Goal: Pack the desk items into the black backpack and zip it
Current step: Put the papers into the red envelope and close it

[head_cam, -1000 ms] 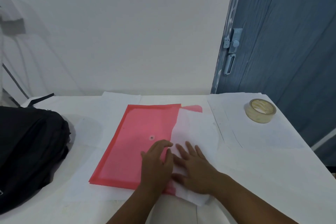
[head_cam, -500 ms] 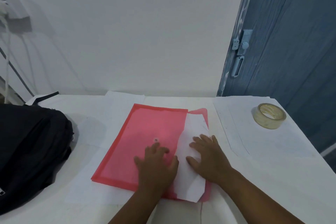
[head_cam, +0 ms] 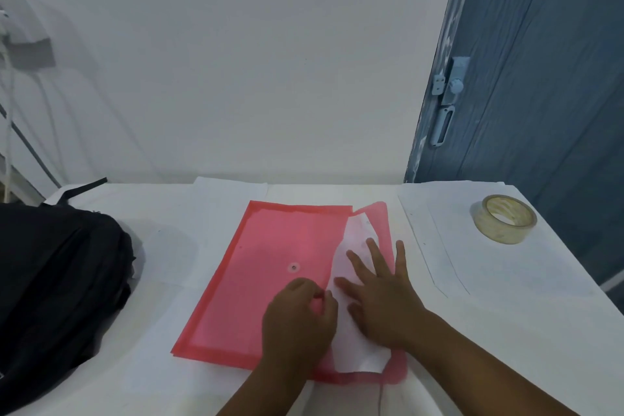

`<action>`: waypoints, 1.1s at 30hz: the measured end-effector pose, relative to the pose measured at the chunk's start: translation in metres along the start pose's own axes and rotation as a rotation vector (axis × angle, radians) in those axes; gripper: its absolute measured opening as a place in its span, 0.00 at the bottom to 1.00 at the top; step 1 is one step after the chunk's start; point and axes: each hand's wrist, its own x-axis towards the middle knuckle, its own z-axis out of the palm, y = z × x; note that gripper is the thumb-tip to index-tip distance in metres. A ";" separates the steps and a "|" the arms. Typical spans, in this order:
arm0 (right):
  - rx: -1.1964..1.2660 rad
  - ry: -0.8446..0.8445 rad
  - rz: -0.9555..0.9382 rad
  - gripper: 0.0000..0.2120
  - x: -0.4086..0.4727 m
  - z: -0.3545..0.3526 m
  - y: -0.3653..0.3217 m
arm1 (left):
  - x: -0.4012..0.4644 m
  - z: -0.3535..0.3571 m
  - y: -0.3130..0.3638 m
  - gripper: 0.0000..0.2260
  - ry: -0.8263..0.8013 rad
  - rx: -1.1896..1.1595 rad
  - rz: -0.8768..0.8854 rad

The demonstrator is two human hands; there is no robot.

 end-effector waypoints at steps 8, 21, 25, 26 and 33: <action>-0.110 -0.167 -0.054 0.21 0.008 -0.005 0.000 | 0.005 0.010 -0.004 0.11 0.052 -0.129 0.040; 0.258 -0.173 -0.046 0.53 0.022 0.010 0.000 | 0.004 0.018 -0.013 0.10 0.070 -0.188 0.017; 0.244 -0.223 -0.049 0.56 0.016 0.008 -0.002 | 0.006 0.021 -0.015 0.07 0.049 -0.193 0.023; 0.235 -0.237 -0.046 0.56 0.017 0.008 -0.005 | 0.007 0.022 -0.016 0.07 0.043 -0.194 0.026; 0.576 -0.134 0.059 0.41 0.013 0.018 0.006 | 0.009 0.025 -0.021 0.08 0.050 -0.203 0.021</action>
